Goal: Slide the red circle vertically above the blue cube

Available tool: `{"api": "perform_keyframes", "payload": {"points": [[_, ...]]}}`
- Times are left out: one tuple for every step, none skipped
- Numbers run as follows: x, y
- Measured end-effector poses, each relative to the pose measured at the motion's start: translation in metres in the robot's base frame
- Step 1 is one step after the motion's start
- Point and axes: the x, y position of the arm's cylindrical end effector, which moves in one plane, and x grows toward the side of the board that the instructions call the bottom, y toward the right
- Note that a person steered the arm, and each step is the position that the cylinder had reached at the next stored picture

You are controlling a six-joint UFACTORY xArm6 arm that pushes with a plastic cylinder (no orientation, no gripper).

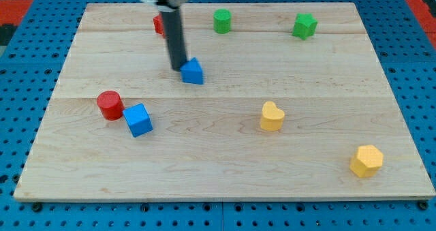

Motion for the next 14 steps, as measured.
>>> {"api": "perform_keyframes", "payload": {"points": [[0.002, 0.046], [0.008, 0.058], [0.008, -0.004], [0.022, -0.085], [0.081, -0.079], [0.087, -0.12], [0.11, -0.161], [0.158, -0.156], [0.134, -0.238], [0.066, -0.249], [0.054, -0.22], [0.059, -0.255], [0.132, -0.228], [0.128, -0.2]]}}
